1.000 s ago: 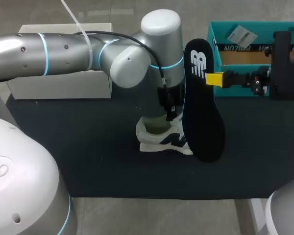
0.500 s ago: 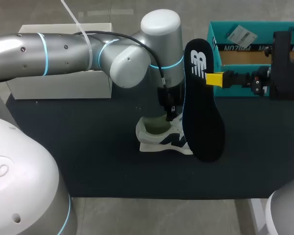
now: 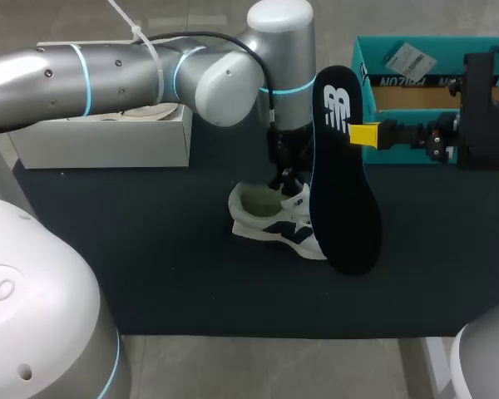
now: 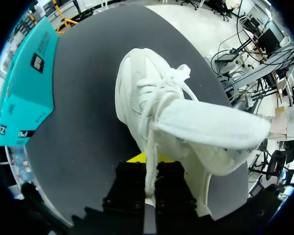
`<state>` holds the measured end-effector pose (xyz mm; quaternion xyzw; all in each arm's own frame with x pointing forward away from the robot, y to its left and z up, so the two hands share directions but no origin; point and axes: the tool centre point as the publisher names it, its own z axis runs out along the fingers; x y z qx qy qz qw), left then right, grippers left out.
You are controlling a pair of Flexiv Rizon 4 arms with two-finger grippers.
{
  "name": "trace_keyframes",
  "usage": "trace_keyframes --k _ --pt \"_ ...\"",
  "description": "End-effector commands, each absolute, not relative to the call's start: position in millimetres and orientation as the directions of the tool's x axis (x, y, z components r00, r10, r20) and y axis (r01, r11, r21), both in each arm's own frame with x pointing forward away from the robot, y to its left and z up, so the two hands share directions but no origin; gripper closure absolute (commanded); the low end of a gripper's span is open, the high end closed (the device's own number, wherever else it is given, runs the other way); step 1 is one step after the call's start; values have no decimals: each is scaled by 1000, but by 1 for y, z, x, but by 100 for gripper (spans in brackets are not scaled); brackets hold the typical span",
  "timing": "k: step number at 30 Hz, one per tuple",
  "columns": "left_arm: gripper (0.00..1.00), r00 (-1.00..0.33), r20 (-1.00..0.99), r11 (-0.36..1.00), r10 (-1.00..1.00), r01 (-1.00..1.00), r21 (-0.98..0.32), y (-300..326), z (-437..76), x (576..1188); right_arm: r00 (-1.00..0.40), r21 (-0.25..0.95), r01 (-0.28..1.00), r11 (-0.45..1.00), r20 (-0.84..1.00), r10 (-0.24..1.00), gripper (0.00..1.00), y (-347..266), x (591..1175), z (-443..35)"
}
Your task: Take the shoe out of the shoebox, open the shoe tongue, remove and reinsert the insole, then place the shoe into the shoebox
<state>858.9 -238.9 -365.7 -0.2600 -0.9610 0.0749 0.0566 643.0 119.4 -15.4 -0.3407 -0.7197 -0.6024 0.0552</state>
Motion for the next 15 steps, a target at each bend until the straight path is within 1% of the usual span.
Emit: trace_keyframes --k 1,2,3,4,6,7,9,11,12,13,15 --pt "100 -615 -5 573 788 736 -361 -222 -351 868 -760 829 558 41 491 426 100 122 644 -16" --pt "100 -601 -8 558 799 747 -361 -220 -349 869 -760 829 558 41 491 426 100 122 644 -16" --pt "100 -542 -29 485 840 774 -408 -217 -346 872 -760 829 558 41 491 426 100 122 644 -16" --pt "100 -549 -38 490 835 773 -402 -215 -344 873 -760 829 558 41 491 426 100 122 644 -16" --pt "100 -479 -84 399 874 805 -438 -213 -337 875 -760 829 558 41 491 426 100 122 644 -16" --pt "100 -460 -96 377 883 815 -440 -213 -333 876 -760 829 558 41 491 426 100 122 644 -16" --pt "100 -368 -115 284 923 852 -440 -214 -327 875 -760 829 558 41 491 426 100 122 644 -16" --pt "100 -225 -115 153 968 884 -442 -216 -323 872 -760 829 558 41 491 426 100 122 644 -16" --pt "100 -174 -105 112 979 893 -437 -218 -321 871 -760 829 558 41 491 426 100 122 644 -16" --pt "100 -122 -87 75 989 904 -422 -220 -319 869 -760 829 558 41 491 426 100 122 644 -16" --pt "100 -84 -68 49 994 913 -404 -224 -316 865 -760 829 558 41 491 426 100 122 644 -16"
